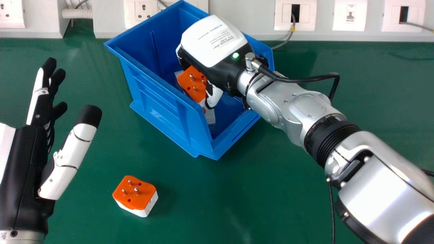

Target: Pick all objects and put in blue box

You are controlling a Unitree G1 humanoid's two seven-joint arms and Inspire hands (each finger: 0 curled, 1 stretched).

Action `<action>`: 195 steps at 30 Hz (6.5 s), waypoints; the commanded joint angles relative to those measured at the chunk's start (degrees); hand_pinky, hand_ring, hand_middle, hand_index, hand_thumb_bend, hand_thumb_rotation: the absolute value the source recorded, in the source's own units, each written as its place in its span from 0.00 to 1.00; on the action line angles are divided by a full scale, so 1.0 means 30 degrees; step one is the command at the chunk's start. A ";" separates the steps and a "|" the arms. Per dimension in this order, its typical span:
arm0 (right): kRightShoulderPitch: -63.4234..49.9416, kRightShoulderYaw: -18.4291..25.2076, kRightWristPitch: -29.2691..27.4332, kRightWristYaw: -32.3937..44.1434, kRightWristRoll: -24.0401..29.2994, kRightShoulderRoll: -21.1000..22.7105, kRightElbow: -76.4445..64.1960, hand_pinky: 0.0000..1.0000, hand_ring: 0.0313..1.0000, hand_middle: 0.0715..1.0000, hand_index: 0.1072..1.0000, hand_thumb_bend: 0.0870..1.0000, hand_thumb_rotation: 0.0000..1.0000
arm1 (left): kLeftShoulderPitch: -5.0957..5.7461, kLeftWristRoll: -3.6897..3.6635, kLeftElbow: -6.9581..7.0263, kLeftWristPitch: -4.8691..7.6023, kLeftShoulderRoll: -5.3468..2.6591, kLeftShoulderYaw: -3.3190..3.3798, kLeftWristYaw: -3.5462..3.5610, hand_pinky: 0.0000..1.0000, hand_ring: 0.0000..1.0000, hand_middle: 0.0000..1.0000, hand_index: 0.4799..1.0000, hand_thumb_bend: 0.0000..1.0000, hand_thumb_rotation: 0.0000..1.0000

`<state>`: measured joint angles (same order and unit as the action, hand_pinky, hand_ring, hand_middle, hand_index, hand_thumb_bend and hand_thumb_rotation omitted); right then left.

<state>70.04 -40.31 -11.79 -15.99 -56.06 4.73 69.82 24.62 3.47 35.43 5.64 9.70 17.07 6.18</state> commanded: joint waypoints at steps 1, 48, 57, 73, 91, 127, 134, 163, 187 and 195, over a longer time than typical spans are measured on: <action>0.0416 0.0046 0.0190 -0.0267 0.0347 0.0040 -0.0160 0.38 0.43 0.42 0.37 0.45 0.00 | 0.0068 0.0048 0.0626 0.0150 -0.0026 0.0010 -0.0114 0.93 1.00 0.98 0.98 0.65 0.86; 0.0195 -0.0273 0.2487 0.2679 0.0832 0.0791 -0.2843 0.72 0.90 0.98 0.92 0.79 0.05 | -0.0204 0.0128 0.0100 0.0511 -0.0013 0.0016 -0.0129 0.94 1.00 0.99 1.00 0.64 0.86; -0.0692 0.0153 0.2010 0.2519 0.0970 0.1688 -0.5514 0.71 0.89 0.96 0.89 0.89 0.10 | -0.0400 0.0208 -0.0089 0.0443 -0.0008 -0.0029 -0.0165 0.95 1.00 0.99 1.00 0.65 0.86; -0.6226 0.2718 0.2085 0.3668 0.0445 0.6452 -1.7499 0.96 0.99 1.00 0.98 0.84 0.13 | -0.0546 -0.0085 -0.0518 0.0619 0.0074 0.0078 -0.0007 0.95 1.00 0.99 1.00 0.66 0.86; -1.3523 0.7962 0.2361 0.5106 0.0531 0.8608 -2.8138 1.00 1.00 1.00 1.00 0.93 0.22 | -0.0287 -0.0199 -0.0258 0.0558 0.0089 0.0244 -0.0041 0.95 1.00 0.99 0.98 0.68 0.86; -2.2140 0.5975 -0.4840 0.4470 0.4741 0.3661 -3.1056 0.76 0.96 0.96 0.94 0.62 0.47 | 0.0233 -0.0265 0.0715 -0.0547 -0.0405 0.0524 -0.0226 0.96 1.00 0.98 1.00 0.65 0.86; -2.1393 0.4862 -0.5884 0.4319 0.5034 0.2576 -2.9799 0.77 0.94 0.95 0.95 0.51 0.55 | 0.0210 -0.0492 0.0759 -0.0631 -0.0598 0.0698 -0.0292 0.94 1.00 0.98 1.00 0.66 0.84; -2.2150 0.2933 -0.3136 0.7747 0.7943 0.0791 -2.8498 0.70 0.90 0.93 0.89 0.22 0.83 | 0.0388 -0.1080 -0.0844 0.1867 -0.0006 0.2014 0.0165 0.93 1.00 0.99 1.00 0.56 0.90; -1.6932 0.0787 -0.0104 0.8263 0.3391 -0.0225 -2.0740 0.83 0.97 0.99 0.98 0.30 0.82 | -0.0108 -0.1390 -0.1737 0.2843 0.0304 0.1905 0.0182 0.98 1.00 1.00 1.00 0.58 0.90; -1.2511 -0.0872 -0.0828 0.7738 -0.0705 0.0942 -1.8286 0.87 0.99 1.00 0.99 0.44 0.67 | 0.0033 -0.1335 -0.1874 0.3078 0.0262 0.1950 0.0183 0.98 1.00 1.00 1.00 0.58 0.90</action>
<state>29.52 -41.96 -13.16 8.17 -56.88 7.52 14.25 24.66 -0.06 29.57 13.31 10.01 22.49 6.72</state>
